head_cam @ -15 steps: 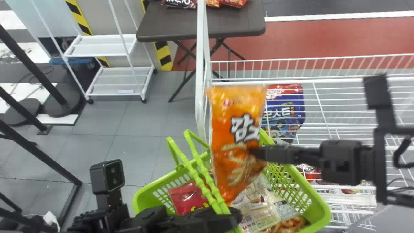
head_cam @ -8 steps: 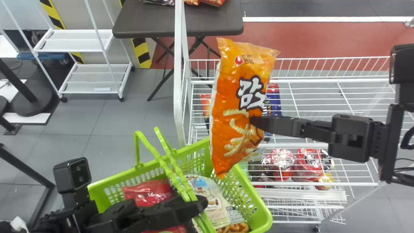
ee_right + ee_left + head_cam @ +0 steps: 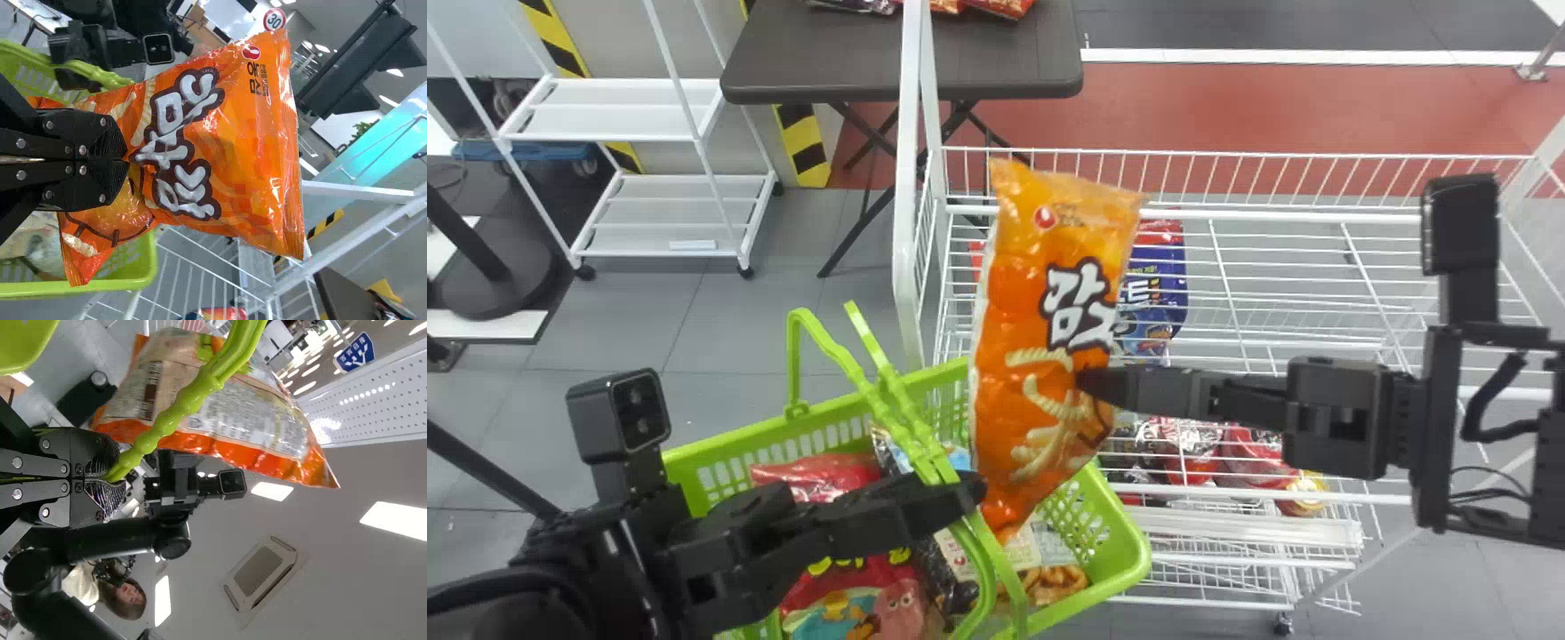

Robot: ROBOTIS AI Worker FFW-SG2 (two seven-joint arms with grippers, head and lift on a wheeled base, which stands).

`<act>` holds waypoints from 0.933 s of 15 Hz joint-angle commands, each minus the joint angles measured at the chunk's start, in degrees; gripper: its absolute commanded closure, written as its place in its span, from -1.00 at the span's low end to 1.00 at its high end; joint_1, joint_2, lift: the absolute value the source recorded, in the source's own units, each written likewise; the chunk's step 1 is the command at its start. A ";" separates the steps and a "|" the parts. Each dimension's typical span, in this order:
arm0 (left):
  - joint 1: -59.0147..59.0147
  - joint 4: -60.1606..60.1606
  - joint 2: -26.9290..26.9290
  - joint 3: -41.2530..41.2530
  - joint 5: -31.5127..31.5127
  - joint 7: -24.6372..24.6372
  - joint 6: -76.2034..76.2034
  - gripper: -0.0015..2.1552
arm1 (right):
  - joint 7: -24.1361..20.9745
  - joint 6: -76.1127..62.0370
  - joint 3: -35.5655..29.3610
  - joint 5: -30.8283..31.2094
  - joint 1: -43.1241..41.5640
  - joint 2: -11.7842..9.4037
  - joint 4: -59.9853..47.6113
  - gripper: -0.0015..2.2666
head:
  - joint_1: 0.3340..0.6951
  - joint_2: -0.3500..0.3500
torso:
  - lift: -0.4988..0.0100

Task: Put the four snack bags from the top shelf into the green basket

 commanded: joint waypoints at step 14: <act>4.58 -0.55 -0.15 3.80 5.52 -0.65 -0.01 0.99 | 1.97 1.00 -10.23 4.22 3.87 -1.57 4.28 -0.94 | 1.00 0.04 | 0.94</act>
